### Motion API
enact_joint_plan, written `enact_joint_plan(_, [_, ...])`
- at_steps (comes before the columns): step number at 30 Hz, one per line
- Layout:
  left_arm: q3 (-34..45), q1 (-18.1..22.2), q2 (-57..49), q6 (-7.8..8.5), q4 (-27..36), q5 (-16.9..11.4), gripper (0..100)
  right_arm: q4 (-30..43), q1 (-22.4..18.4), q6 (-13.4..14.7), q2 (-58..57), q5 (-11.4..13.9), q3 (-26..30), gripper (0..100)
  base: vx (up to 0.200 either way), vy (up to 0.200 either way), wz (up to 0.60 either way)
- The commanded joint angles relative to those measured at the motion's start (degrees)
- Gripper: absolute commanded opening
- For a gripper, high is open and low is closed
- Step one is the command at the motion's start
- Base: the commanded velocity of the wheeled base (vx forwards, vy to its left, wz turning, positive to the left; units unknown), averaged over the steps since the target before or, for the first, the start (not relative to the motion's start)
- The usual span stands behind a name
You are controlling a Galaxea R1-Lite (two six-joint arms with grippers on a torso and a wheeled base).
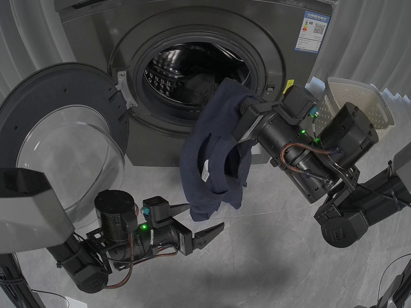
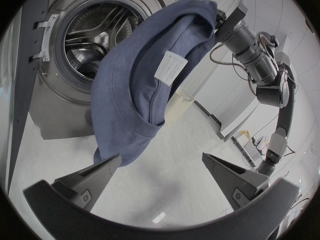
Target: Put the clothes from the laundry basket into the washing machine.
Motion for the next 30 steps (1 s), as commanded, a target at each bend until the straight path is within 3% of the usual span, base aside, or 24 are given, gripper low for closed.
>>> enact_joint_plan(1, [-1.6, 0.1, 4.9, 0.12, -1.0, 0.1, 100, -0.1, 0.2, 0.2, 0.0, 0.0, 0.2, 0, 0.000, 0.000, 0.00])
enact_joint_plan(6, [-5.5, 0.1, 10.2, 0.20, -5.4, 0.6, 100, -0.1, 0.8, 0.3, 0.2, -0.1, 0.3, 0, 0.000, 0.000, 0.00])
enact_joint_plan(14, [-10.6, 0.5, 14.7, 0.38, -5.9, 3.3, 100, -0.2, 0.8, 0.7, 0.1, -0.1, 0.6, 0, 0.000, 0.000, 0.00])
enact_joint_plan(19, [-15.8, 0.9, 17.0, 1.17, -6.0, 9.5, 100, -0.2, 0.8, 0.7, 0.1, -0.1, 0.6, 0, 0.000, 0.000, 0.00])
enact_joint_plan(24, [-17.3, 1.1, 16.9, 1.17, -6.0, 11.1, 100, -0.3, 0.9, 0.7, 0.1, -0.1, 0.7, 0, 0.000, 0.000, 0.00])
enact_joint_plan(25, [-17.4, 1.1, 16.8, 1.17, -6.0, 11.3, 0, -0.3, 0.9, 0.7, 0.1, -0.1, 0.7, 0, 0.000, 0.000, 0.00])
enact_joint_plan(30, [-18.7, 1.2, 16.8, 1.26, -6.1, 13.7, 0, -0.4, 0.9, 0.8, -0.1, -0.1, 0.8, 0, 0.000, 0.000, 0.00])
